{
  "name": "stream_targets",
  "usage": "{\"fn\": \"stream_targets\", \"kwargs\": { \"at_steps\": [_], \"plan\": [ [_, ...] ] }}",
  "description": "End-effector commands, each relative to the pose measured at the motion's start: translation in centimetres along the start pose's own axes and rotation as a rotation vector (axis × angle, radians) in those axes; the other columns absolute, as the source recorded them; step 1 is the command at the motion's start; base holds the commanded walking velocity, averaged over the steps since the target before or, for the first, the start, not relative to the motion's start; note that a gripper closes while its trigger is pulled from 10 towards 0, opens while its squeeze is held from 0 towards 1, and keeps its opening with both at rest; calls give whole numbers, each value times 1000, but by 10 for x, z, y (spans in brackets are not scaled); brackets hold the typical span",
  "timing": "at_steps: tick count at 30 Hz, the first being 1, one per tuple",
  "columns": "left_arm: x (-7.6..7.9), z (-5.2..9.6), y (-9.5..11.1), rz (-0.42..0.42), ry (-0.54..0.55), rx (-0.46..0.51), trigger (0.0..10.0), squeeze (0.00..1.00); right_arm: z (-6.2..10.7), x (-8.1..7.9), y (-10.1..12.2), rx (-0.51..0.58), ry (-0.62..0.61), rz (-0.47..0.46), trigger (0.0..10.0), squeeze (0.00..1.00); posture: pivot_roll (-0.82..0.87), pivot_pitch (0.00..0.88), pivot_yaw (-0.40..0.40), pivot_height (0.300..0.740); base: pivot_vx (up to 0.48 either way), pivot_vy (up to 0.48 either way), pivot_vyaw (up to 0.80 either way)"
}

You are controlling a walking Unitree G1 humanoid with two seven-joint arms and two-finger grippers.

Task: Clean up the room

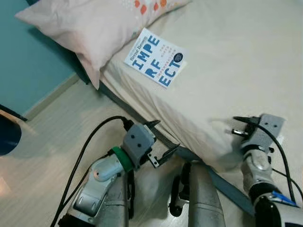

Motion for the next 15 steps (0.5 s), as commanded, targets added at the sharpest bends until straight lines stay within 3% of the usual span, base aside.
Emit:
{"fn": "stream_targets", "kwargs": {
  "at_steps": [1,3,4,5,6,15],
  "plan": [
    [2,3,-9,7,-1,-26,10000,0,8,2,-14,-28,-1,8,0,0,133,255,36,626,0,0,0],
    [2,2,-10,5,0,-25,10000,0,11,-1,-16,-24,9,18,0,0,131,251,36,626,0,0,0],
    [1,1,-9,5,-2,-21,10000,0,13,-6,-16,-9,27,63,4745,1000,128,252,42,626,0,0,0],
    [1,1,-9,5,-2,-21,10000,0,13,-6,-16,-9,27,63,4745,1000,128,252,42,626,0,0,0],
    [2,1,-9,5,-3,-19,10000,0,13,-7,-15,-3,32,67,10000,1000,129,252,44,626,0,0,0],
    [5,2,-10,10,-16,-14,10000,0,3,3,10,83,-3,94,10000,1000,138,251,50,626,0,0,0]
  ]
}}
Point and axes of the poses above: a point about 5 cm out from each wrist's last joint towards the gripper, its own z axis pointing back from the gripper into the wrist, its own y axis along the axis of the wrist's last joint, x = y × z, the point moved 6 cm from there along -z, pointing out of the wrist towards the gripper, and after that the axes turned 10 degrees about z, right-handed, at the moved point
